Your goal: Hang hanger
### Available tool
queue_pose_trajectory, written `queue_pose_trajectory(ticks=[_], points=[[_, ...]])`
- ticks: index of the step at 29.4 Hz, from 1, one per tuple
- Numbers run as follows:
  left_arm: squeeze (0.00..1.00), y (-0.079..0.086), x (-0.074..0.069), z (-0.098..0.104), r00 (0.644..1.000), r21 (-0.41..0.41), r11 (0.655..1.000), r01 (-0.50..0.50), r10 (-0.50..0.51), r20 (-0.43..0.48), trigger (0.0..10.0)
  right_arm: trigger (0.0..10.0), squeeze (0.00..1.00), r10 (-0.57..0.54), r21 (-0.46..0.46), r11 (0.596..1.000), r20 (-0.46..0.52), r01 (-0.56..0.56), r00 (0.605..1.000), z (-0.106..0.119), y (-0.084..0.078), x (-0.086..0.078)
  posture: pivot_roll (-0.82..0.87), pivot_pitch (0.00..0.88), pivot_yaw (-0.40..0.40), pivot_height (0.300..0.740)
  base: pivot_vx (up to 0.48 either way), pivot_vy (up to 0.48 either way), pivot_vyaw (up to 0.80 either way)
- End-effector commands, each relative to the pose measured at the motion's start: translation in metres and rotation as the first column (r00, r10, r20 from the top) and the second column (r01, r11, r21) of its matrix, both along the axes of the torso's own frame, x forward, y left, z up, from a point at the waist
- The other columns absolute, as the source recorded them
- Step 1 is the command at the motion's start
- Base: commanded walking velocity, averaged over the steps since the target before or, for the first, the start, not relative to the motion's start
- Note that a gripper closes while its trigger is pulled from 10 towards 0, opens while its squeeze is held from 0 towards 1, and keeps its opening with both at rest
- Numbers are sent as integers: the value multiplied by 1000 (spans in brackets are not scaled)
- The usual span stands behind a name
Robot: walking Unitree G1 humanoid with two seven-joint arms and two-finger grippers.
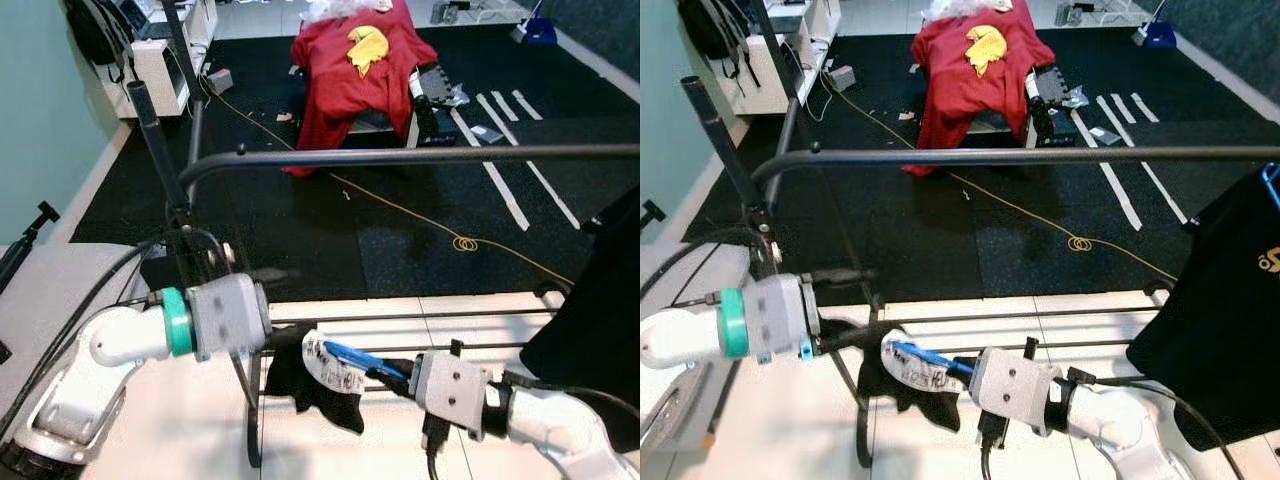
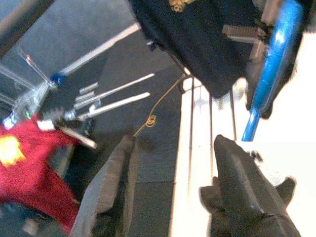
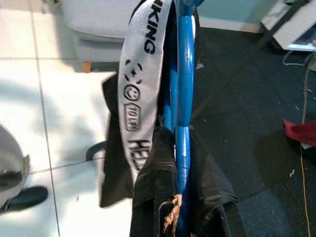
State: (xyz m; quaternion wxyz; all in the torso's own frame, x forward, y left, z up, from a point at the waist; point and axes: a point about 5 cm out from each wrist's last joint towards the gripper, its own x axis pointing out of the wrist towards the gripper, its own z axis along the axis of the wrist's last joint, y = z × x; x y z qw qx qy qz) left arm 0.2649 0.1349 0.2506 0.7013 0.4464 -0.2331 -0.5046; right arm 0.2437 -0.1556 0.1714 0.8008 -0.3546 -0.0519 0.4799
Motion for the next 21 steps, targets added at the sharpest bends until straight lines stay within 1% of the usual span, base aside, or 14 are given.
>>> queue_pose_trajectory(ticks=[1, 2, 4, 5, 6, 7, 8, 9, 10, 12, 13, 17, 18, 21], points=[[0, 1, -3, -1, 996, 121, 992, 46, -54, 68, 10000, 10000, 0, 49, 7, 999, -2, -49, 999, 0, 5, -7, -238, 168, 139, 740, 0, 0, 0], [0, 1, -3, -1, 996, 121, 992, 46, -54, 68, 10000, 10000, 0, 49, 7, 999, -2, -49, 999, 0, 5, -7, -238, 168, 139, 740, 0, 0, 0], [0, 6, -2, -1, 993, 198, 978, 59, -79, 91, 10000, 10000, 0, 55, 9, 998, 1, -55, 998, 0, 6, -7, -235, 168, 141, 740, 0, 0, 0], [0, 6, -2, -1, 993, 198, 978, 59, -79, 91, 10000, 10000, 0, 55, 9, 998, 1, -55, 998, 0, 6, -7, -235, 168, 141, 740, 0, 0, 0], [0, 12, -3, -8, 993, 270, 960, 73, -95, 68, 10000, 10000, 0, 59, 10, 998, 0, -59, 998, 0, 7, -7, -232, 168, 145, 740, 0, 0, 0], [0, 12, -3, -8, 993, 270, 960, 73, -95, 68, 10000, 10000, 0, 59, 10, 998, 0, -59, 998, 0, 7, -7, -232, 168, 145, 740, 0, 0, 0], [0, 24, -7, -21, 993, 389, 915, 106, -114, -3, 10000, 10000, 0, 64, 10, 998, -4, -64, 998, 0, 8, -8, -232, 168, 145, 740, 0, 0, 0], [0, 24, -7, -21, 993, 389, 915, 106, -114, -3, 10000, 10000, 0, 64, 10, 998, -4, -64, 998, 0, 8, -8, -232, 168, 145, 740, 0, 0, 0], [0, 29, -8, -28, 993, 436, 892, 118, -114, -36, 10000, 10000, 0, 66, 9, 998, -6, -66, 998, 0, 8, -9, -232, 168, 145, 740, 0, 0, 0], [0, 32, -8, -33, 992, 462, 878, 126, -118, -47, 10000, 10000, 0, 68, 7, 998, -7, -68, 998, 0, 8, -9, -232, 168, 145, 740, 0, 0, 0], [0, 36, -8, -41, 990, 495, 858, 139, -118, -73, 10000, 10000, 0, 74, 3, 997, -2, -74, 997, 2, 9, -9, -229, 171, 146, 740, 0, 0, 0], [0, 30, -7, -45, 989, 478, 866, 149, -128, -77, 10000, 10000, 0, 90, 0, 996, 4, -90, 996, 6, 11, -10, -230, 171, 144, 740, 0, 0, 0], [0, 25, -5, -45, 990, 451, 881, 143, -126, -68, 10000, 10000, 0, 98, -2, 995, 5, -98, 995, 6, 13, -10, -234, 173, 141, 740, 0, 0, 0], [0, 22, -3, -44, 990, 433, 890, 141, -127, -60, 10000, 10000, 0, 104, -3, 995, 6, -104, 995, 7, 14, -10, -237, 174, 139, 740, 0, 0, 0]])
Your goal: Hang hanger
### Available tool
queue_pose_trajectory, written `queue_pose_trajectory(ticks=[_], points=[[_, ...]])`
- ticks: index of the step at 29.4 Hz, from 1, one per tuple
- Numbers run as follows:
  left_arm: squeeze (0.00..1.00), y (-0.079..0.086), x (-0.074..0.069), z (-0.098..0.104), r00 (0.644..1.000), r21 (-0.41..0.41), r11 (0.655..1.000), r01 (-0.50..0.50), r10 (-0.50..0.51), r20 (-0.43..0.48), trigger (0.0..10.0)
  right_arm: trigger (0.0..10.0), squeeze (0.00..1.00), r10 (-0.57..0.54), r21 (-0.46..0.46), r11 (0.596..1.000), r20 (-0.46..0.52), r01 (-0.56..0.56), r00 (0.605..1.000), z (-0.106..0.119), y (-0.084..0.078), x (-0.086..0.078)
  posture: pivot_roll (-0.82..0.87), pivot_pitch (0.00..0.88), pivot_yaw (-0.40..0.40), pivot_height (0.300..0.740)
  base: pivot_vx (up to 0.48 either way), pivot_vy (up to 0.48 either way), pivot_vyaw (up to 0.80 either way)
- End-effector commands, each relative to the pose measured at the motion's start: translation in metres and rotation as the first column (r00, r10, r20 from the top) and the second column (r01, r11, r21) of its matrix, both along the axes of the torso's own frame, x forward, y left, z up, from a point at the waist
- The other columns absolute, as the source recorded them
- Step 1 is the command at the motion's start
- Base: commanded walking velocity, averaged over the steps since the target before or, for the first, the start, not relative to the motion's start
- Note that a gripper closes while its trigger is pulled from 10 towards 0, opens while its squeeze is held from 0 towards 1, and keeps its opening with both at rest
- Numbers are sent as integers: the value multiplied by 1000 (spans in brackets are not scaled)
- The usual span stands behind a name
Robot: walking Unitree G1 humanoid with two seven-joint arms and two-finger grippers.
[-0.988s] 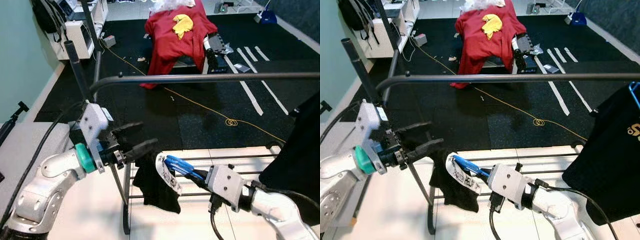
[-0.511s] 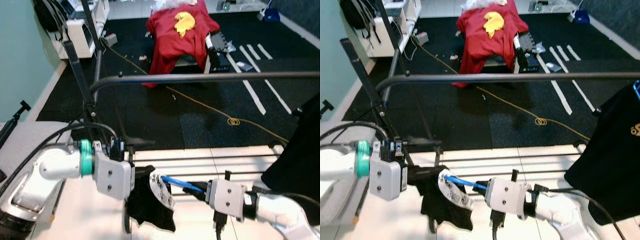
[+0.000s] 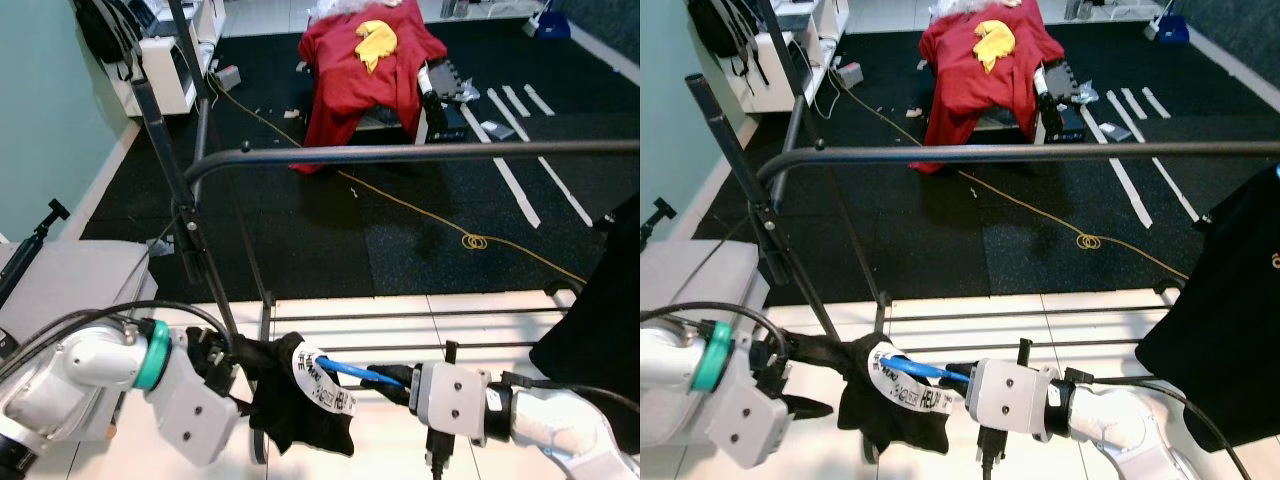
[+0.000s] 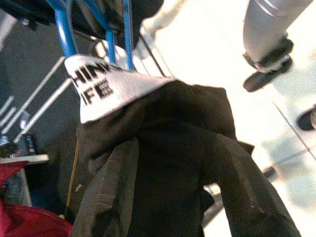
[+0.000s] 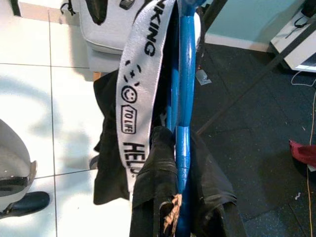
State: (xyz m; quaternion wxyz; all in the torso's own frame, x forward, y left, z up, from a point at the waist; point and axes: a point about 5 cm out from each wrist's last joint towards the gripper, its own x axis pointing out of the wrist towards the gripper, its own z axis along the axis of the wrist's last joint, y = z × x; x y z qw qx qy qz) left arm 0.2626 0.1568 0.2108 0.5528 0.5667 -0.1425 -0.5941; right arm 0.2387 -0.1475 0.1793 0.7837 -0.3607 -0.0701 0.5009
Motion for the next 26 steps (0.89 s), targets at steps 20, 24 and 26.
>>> queue_pose_trajectory(ticks=[20, 24, 26], points=[[0, 16, 7, 9, 998, 39, 997, -60, 60, -1, 10000, 10000, 0, -46, -4, 999, -67, 45, 997, -19, -6, -7, -239, 172, 151, 740, 0, 0, 0], [0, 13, 7, 8, 999, 33, 998, -47, 47, -8, 10000, 10000, 0, -37, -3, 999, -63, 37, 997, -18, -4, -6, -239, 172, 151, 740, 0, 0, 0], [0, 9, 6, 4, 999, 29, 999, -25, 26, -25, 10000, 10000, 0, -16, 1, 1000, -43, 16, 999, -13, 1, -1, -246, 172, 153, 740, 0, 0, 0]])
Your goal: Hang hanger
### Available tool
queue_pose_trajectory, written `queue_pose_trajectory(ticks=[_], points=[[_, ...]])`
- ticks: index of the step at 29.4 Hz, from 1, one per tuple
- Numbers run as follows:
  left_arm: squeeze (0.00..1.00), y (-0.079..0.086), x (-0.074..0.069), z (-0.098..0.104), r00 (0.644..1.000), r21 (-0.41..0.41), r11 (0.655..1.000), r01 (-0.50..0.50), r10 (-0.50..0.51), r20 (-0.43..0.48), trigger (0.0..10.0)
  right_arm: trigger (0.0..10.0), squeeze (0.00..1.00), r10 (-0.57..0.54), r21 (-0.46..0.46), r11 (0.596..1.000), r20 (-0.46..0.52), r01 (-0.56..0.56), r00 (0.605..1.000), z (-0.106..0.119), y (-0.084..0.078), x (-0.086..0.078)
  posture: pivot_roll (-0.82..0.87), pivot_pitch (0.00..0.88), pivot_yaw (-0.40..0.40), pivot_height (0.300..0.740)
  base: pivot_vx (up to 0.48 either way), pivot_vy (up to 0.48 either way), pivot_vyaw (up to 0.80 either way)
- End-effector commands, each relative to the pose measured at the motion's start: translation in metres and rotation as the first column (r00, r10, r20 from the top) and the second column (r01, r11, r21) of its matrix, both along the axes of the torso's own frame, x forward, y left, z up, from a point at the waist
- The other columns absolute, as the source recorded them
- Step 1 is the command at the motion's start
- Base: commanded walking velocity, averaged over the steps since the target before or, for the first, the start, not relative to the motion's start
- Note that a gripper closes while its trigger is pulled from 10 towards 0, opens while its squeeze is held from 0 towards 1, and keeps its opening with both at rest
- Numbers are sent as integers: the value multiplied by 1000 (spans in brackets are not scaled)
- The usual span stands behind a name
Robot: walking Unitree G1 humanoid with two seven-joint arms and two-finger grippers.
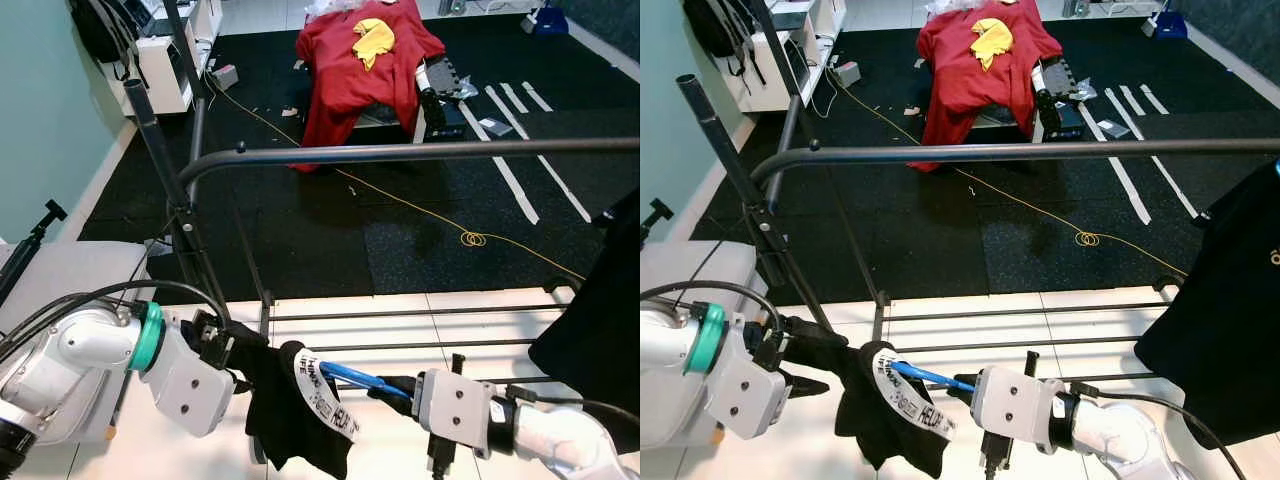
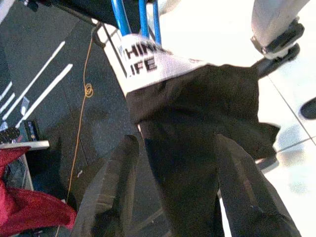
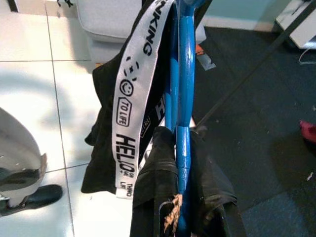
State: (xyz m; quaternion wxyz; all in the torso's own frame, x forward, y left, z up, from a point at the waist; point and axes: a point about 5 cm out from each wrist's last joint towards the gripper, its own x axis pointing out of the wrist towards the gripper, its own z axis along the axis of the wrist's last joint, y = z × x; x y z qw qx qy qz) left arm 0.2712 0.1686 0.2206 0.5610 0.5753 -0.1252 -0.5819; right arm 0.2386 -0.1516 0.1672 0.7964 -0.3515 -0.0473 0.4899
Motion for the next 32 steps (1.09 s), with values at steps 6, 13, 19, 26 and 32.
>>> queue_pose_trajectory(ticks=[6, 13, 19, 26, 32], points=[[0, -7, -4, -10, 999, -3, 1000, 31, -31, -34, 10000, 10000, 0, 50, 1, 999, 5, -50, 999, 2, 9, 1, -245, 171, 149, 740, 0, 0, 0], [0, -12, -4, -12, 999, -32, 999, 32, -33, -28, 9059, 10000, 0, 79, 4, 997, 3, -79, 997, 5, 13, 1, -241, 169, 140, 740, 0, 0, 0], [0, -17, -3, -13, 999, -59, 998, 32, -33, -22, 4745, 10000, 0, 101, 9, 995, -1, -101, 995, 6, 17, 1, -242, 166, 137, 740, 0, 0, 0], [0, -21, -4, -15, 998, -75, 996, 45, -47, -29, 941, 10000, 0, 124, 5, 992, 9, -124, 992, 10, 21, 5, -246, 166, 139, 740, 0, 0, 0], [0, -18, -6, -18, 998, -63, 997, 50, -53, -40, 0, 10000, 0, 149, -4, 989, 12, -148, 989, 13, 24, 7, -241, 170, 143, 740, 0, 0, 0]])
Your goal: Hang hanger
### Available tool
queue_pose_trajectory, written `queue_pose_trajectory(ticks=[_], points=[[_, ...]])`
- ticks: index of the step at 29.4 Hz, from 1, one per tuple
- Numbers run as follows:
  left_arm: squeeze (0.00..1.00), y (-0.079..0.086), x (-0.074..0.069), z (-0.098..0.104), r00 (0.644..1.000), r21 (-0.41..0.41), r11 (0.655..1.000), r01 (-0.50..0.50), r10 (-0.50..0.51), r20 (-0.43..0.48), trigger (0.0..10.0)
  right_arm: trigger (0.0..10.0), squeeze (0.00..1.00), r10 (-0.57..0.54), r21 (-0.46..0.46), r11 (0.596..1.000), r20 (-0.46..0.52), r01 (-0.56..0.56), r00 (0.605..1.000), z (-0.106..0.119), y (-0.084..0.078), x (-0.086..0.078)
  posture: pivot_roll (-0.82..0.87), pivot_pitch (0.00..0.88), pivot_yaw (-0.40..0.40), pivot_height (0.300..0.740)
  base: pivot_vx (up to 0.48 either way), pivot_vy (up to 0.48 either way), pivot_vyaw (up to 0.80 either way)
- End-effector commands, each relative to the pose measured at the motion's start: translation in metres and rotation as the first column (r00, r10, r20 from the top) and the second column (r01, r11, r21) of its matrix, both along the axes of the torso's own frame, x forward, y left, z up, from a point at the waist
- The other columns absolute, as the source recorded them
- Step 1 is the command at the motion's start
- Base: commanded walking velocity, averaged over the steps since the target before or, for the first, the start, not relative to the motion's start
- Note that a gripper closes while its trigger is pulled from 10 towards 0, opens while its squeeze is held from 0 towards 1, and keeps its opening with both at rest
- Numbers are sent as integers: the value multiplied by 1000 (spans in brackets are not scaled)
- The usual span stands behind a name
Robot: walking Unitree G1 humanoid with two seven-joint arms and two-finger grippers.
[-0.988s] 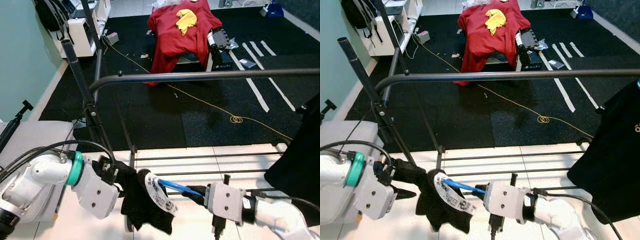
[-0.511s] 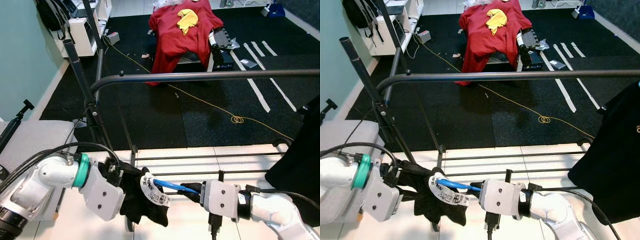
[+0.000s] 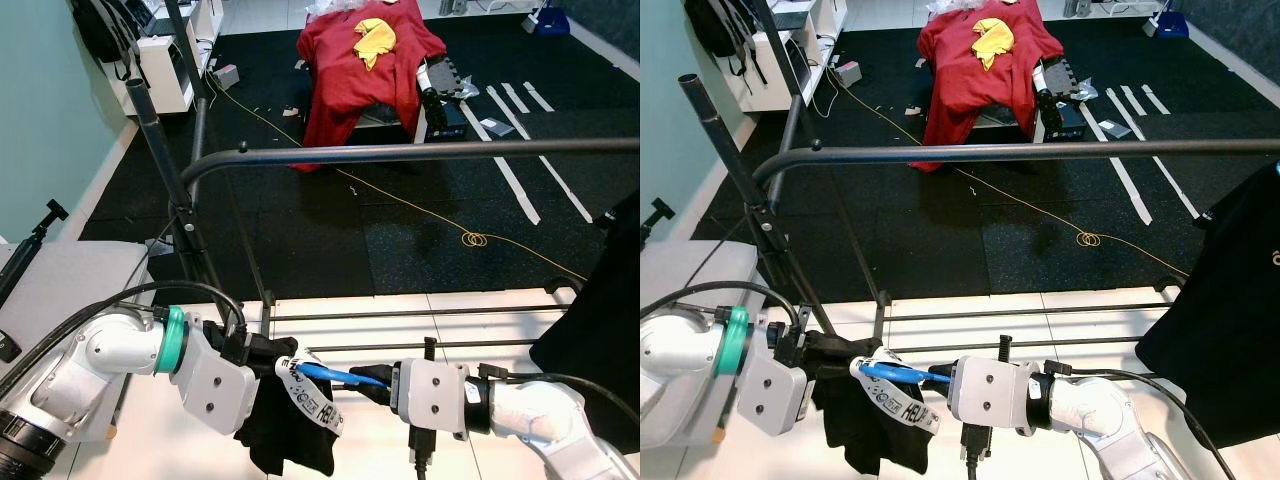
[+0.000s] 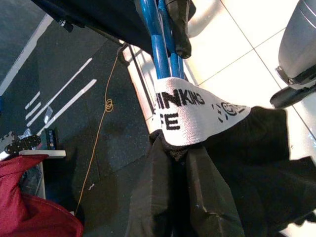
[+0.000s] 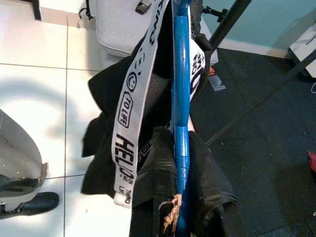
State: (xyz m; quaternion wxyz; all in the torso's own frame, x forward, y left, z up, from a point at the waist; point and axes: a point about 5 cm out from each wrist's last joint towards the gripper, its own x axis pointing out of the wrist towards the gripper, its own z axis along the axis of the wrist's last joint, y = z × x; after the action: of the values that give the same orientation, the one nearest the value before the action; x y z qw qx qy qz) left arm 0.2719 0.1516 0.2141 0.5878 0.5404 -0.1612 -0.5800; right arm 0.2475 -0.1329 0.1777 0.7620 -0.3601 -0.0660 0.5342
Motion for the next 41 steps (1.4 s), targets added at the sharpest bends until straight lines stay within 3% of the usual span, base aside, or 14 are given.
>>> queue_pose_trajectory(ticks=[1, 5, 11, 12, 13, 14, 19, 20, 21, 22, 23, 30, 35, 41], points=[[0, -1, -6, -11, 999, 50, 998, 38, -36, -36, 0, 10000, 0, 33, 20, 999, 1, -33, 999, 2, 5, -2, -241, 170, 143, 740, 0, 0, 0], [0, 1, -8, -12, 998, 56, 998, 39, -36, -42, 0, 10000, 0, 23, 13, 1000, 7, -23, 1000, 3, 2, 1, -238, 171, 142, 740, 0, 0, 0], [0, 7, -9, -12, 996, 33, 999, 1, 1, -85, 0, 10000, 0, -93, 16, 996, 43, 93, 995, -2, -12, 5, -232, 178, 149, 740, 0, 0, 0], [0, 8, -10, -13, 996, 33, 999, 0, 3, -91, 0, 10000, 227, -106, 14, 994, 41, 105, 994, -3, -14, 3, -232, 178, 149, 740, 0, 0, 0], [0, 8, -10, -13, 996, 33, 999, 0, 3, -91, 0, 10000, 227, -106, 14, 994, 41, 105, 994, -3, -14, 3, -232, 178, 149, 740, 0, 0, 0], [0, 8, -10, -14, 996, 35, 999, -2, 5, -94, 0, 10000, 1000, -114, 19, 993, 27, 113, 993, -4, -15, 1, -239, 183, 154, 740, 0, 0, 0], [0, 7, -5, -15, 994, 12, 1000, -19, 21, -106, 0, 10000, 1000, -141, 38, 990, 47, 139, 989, 3, -18, -6, -249, 184, 160, 740, 0, 0, 0], [0, 6, -3, -15, 993, 1, 1000, -28, 28, -112, 0, 10000, 710, -153, 44, 988, 61, 151, 986, 5, -19, -6, -249, 184, 160, 740, 0, 0, 0], [0, 6, -3, -15, 993, 1, 1000, -28, 28, -112, 0, 10000, 710, -153, 44, 988, 61, 151, 986, 5, -19, -6, -249, 184, 160, 740, 0, 0, 0], [0, 6, -1, -15, 991, -17, 999, -50, 47, -126, 0, 10000, 0, -177, 65, 983, 76, 172, 981, 10, -20, -7, -255, 185, 162, 740, 0, 0, 0], [0, 6, 1, -15, 987, -43, 996, -80, 73, -143, 10000, 10000, 0, -217, 102, 973, 88, 207, 972, 15, -23, -10, -254, 185, 163, 740, 0, 0, 0], [0, 4, 6, -14, 972, -102, 983, -154, 132, -195, 10000, 10000, 0, -295, 210, 937, 52, 279, 954, 24, -28, -23, -259, 187, 166, 740, 0, 0, 0], [0, 0, 17, -8, 950, -149, 958, -246, 208, -232, 10000, 10000, 0, -275, 341, 890, -132, 304, 952, 25, -25, -54, -273, 194, 176, 740, 0, 0, 0], [0, 0, 19, -8, 946, -99, 962, -253, 226, -231, 10000, 10000, 0, -303, 290, 891, -190, 349, 934, 4, -23, -64, -275, 196, 184, 740, 0, 0, 0]])
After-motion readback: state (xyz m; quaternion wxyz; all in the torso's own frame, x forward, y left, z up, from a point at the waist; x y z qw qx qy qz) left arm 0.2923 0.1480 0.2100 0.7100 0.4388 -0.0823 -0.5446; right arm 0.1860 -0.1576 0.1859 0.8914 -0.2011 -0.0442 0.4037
